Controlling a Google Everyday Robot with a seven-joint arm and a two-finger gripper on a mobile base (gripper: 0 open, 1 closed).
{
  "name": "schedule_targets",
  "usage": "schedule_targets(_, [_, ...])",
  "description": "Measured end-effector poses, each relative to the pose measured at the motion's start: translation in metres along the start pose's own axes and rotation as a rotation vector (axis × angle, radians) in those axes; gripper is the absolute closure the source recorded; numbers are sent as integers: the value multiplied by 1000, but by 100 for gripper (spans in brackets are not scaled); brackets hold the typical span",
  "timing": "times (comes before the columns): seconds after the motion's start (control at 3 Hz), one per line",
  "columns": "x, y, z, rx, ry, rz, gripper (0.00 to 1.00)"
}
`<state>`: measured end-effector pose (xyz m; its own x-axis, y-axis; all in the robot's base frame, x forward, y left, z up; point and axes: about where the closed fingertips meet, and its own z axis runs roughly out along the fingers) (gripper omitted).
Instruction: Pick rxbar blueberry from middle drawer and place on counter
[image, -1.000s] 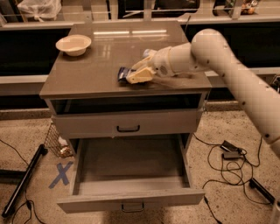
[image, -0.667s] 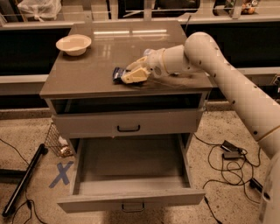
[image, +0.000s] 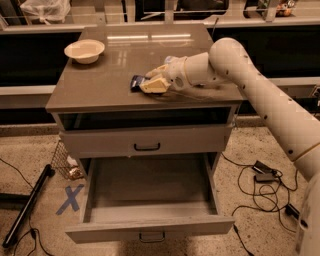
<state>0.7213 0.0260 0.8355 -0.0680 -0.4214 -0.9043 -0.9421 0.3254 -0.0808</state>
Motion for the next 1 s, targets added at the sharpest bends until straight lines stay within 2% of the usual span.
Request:
schedule_targets(0.33, [-12,5,2,-54,30,-39,6])
schedule_targets(0.67, [-69,18,9,-154,56,-155,0])
schedule_targets(1.0, [-121,42,21,-275,72,-233,0])
